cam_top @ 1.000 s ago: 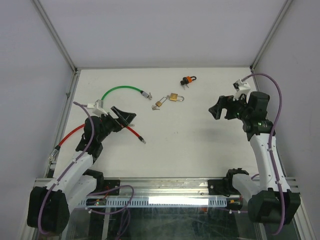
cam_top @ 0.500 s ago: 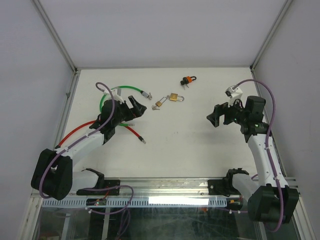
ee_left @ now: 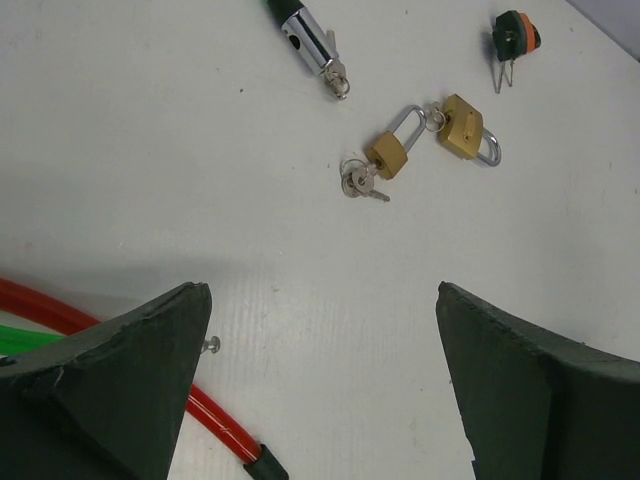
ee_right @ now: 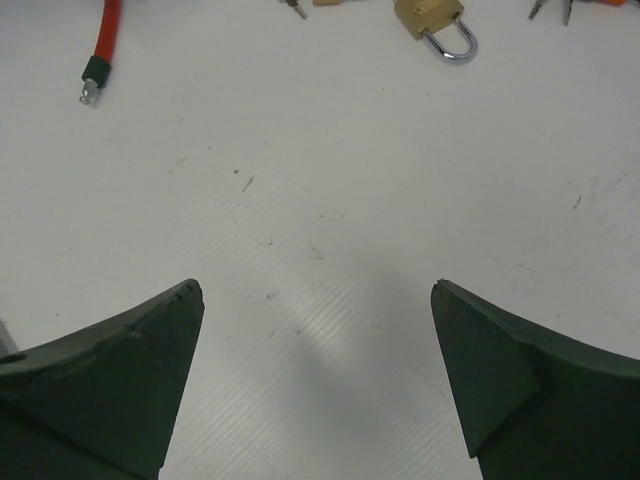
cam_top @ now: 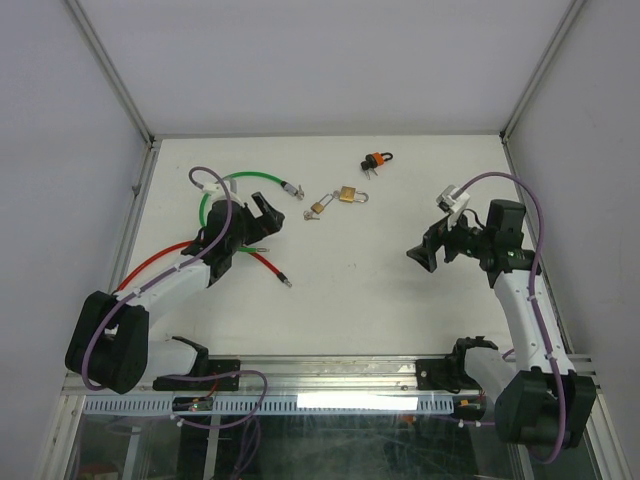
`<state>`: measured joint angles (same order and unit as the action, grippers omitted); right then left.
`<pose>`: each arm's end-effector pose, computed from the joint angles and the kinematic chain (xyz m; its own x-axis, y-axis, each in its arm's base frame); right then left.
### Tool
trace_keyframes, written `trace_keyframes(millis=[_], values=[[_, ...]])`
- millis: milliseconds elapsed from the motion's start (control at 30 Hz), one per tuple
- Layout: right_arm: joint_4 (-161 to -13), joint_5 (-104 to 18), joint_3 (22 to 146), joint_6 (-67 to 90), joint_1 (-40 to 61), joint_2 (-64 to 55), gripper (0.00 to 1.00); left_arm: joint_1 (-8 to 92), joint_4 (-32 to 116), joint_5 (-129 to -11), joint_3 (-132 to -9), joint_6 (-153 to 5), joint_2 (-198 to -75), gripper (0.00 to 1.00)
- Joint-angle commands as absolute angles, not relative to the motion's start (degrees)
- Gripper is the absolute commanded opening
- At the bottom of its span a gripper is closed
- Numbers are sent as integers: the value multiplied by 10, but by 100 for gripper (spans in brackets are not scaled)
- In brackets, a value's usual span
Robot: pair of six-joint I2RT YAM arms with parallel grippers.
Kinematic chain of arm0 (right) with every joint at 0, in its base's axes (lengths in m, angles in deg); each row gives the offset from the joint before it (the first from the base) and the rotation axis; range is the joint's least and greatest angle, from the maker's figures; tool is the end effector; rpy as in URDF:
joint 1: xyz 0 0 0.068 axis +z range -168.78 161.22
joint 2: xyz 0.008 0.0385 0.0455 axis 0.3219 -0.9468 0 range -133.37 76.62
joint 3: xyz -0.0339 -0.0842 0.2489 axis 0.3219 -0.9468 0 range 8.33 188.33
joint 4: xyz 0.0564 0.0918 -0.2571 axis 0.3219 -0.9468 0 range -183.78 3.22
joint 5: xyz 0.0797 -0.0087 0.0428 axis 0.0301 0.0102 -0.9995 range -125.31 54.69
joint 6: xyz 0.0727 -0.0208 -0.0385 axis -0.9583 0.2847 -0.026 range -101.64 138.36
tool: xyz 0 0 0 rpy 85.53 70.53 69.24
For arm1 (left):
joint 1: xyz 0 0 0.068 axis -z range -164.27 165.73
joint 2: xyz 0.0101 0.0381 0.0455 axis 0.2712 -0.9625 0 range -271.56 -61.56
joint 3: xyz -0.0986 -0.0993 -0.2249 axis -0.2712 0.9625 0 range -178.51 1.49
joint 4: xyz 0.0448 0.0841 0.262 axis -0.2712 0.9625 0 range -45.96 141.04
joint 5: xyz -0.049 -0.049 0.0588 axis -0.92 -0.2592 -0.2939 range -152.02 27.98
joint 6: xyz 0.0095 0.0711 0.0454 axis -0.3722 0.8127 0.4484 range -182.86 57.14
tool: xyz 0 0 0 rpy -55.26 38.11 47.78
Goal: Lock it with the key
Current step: Pick up the lock from the center of the board.
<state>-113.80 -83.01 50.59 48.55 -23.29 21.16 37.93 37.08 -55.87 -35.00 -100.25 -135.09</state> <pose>0.2435 0.0361 0.2423 -0.3001 -0.3158 -0.9001 -0.7646 0.6439 0.0290 0.3013 -0.1143 0.1737 -0.5446 -0.4298 -0.7202 -0.0516 0.8743 -0.4827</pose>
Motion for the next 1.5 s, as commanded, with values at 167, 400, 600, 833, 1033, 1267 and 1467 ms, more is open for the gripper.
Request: trace_keyframes(millis=[167, 400, 600, 833, 1033, 1267, 1467], values=[[-1177, -878, 526, 547, -236, 229, 100, 382, 361, -553, -323, -1079, -1322, 99], [-1168, -859, 538, 525, -236, 238, 100, 381, 281, -626, -321, -1092, -1343, 99], [-1179, -880, 550, 502, -237, 250, 100, 382, 162, -735, -310, -1078, -1398, 99], [-1237, -914, 565, 539, -240, 268, 100, 382, 133, -811, -365, -1036, -1468, 93], [-1232, -877, 561, 539, -246, 277, 100, 390, 261, -810, -493, -918, -1532, 91], [-1218, -877, 553, 524, -250, 270, 100, 403, 456, -721, -668, -775, -1644, 80], [-1215, -872, 553, 521, -252, 268, 100, 420, 584, -635, -821, -694, -1737, 63]])
